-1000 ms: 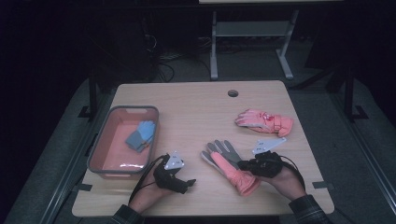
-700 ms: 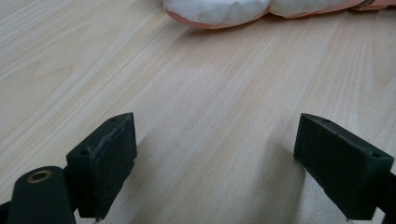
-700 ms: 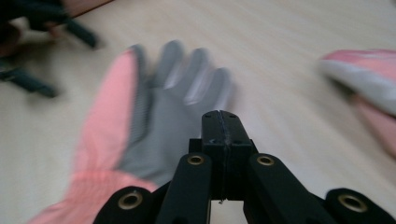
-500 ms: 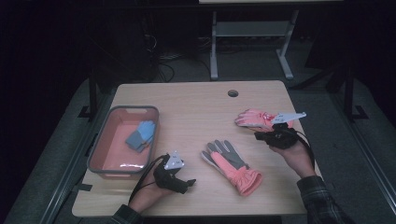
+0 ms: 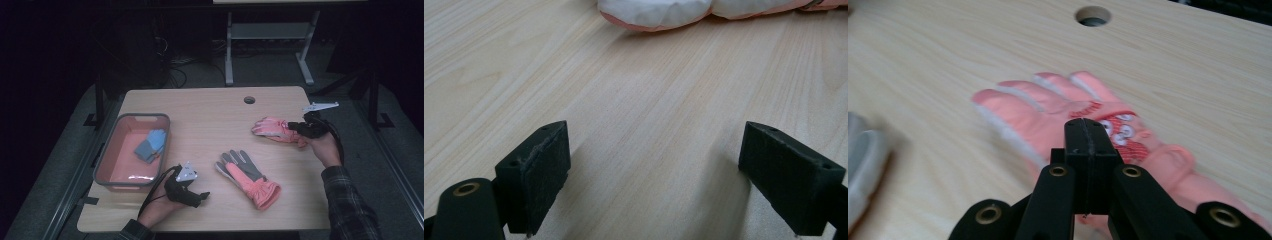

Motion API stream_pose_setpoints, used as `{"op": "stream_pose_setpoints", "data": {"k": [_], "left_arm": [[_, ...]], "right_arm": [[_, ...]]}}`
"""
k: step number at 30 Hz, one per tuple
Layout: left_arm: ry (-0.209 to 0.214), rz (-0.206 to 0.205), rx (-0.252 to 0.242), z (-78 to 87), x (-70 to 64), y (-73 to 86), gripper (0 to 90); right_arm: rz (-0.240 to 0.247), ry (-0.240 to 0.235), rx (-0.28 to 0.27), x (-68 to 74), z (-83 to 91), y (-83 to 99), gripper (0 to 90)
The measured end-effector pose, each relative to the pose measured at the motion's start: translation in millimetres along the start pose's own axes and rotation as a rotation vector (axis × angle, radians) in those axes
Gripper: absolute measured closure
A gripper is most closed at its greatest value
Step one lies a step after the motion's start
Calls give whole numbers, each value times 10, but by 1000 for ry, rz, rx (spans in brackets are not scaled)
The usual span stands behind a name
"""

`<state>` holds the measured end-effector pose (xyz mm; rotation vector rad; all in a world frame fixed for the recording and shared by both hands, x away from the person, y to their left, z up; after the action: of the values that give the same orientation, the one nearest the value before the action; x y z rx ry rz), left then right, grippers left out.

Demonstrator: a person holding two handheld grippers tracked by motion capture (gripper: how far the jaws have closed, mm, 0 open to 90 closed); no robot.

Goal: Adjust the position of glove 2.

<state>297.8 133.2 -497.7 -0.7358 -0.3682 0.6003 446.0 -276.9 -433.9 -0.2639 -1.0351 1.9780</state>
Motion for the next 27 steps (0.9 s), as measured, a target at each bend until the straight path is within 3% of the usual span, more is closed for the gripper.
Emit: {"op": "stream_pose_setpoints", "data": {"k": [6,11,18,27], "left_arm": [[2,-2,-3,-6,2,-3,125],[2,-1,-3,-6,1,-4,124],[2,-1,-3,-6,1,-4,125],[1,-1,-3,-6,1,-4,125]], "right_arm": [[-49,25,39,-176,-147,75,900],[-65,12,55,-194,-237,167,900],[-48,-30,75,-25,-220,242,900],[34,-81,123,324,-166,340,900]]}}
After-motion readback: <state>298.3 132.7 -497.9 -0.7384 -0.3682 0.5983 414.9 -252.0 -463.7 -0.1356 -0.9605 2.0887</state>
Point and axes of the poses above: each handheld gripper's, and its own axes: z roughly backward along the jaws, y roughly out of its underside, x roughly to its left, the point moved 3 cm from there along -z, roughly forward along the jaws, and after that the axes turned 9 degrees about -y, right-handed, at the moved point
